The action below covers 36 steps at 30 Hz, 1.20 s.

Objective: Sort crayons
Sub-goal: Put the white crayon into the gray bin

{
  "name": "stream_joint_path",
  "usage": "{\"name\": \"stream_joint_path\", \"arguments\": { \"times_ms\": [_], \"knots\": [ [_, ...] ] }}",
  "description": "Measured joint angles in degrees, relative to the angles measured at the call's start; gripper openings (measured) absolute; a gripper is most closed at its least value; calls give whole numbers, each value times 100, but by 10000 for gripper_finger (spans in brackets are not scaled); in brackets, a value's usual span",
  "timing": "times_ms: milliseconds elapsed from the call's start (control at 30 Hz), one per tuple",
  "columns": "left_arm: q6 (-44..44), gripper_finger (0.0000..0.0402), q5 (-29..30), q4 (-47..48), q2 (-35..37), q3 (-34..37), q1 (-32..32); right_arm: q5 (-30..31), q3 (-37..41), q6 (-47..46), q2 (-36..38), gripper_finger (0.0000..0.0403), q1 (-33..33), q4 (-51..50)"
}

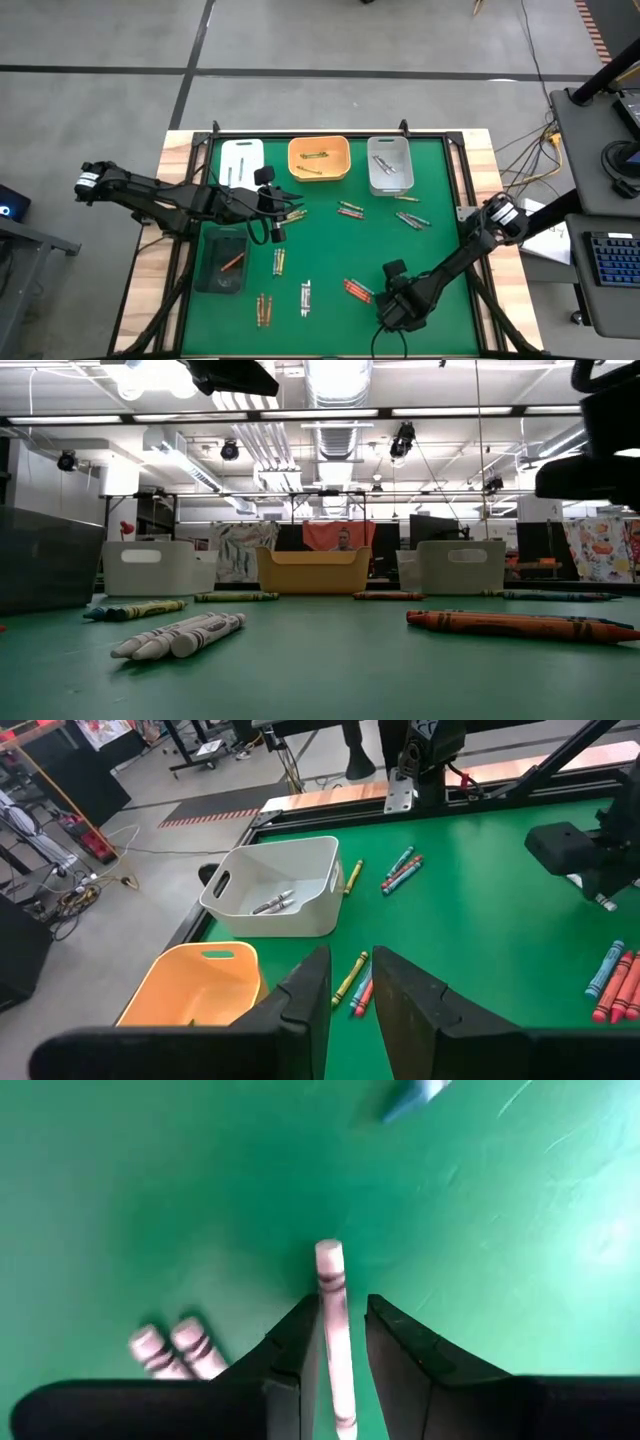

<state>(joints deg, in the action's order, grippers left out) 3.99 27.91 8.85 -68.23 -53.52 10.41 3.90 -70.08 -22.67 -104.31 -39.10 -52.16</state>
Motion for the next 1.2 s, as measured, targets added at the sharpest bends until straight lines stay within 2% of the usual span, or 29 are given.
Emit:
{"name": "stream_joint_path", "arguments": {
  "times_ms": [267, 467, 533, 733, 867, 967, 1200],
  "knots": [
    [-1, 59, 1, 40, 0, 0, 0, -6, 7, 107, -172, 67, 139, 280],
    [0, 59, 1, 17, 0, 0, 0, -87, 9, 213, -184, 18, 233, 316],
    [1, 59, 3, 19, 0, -2, 0, -81, 12, 218, -117, 14, 273, 294],
    [39, 59, 3, -7, 2, -116, 0, 402, -180, -60, 363, 11, 671, -475],
    [-96, 59, 2, -76, 2, -118, 0, 1258, -597, -498, 681, 11, 1241, -1046],
    [-314, 59, 1, -78, 2, -118, 0, 2052, -802, -790, 924, 11, 1891, -1055],
    [-705, 59, 3, -80, 2, -116, 0, 2990, -828, -647, 1303, 11, 3811, -1010]
  ]
}}
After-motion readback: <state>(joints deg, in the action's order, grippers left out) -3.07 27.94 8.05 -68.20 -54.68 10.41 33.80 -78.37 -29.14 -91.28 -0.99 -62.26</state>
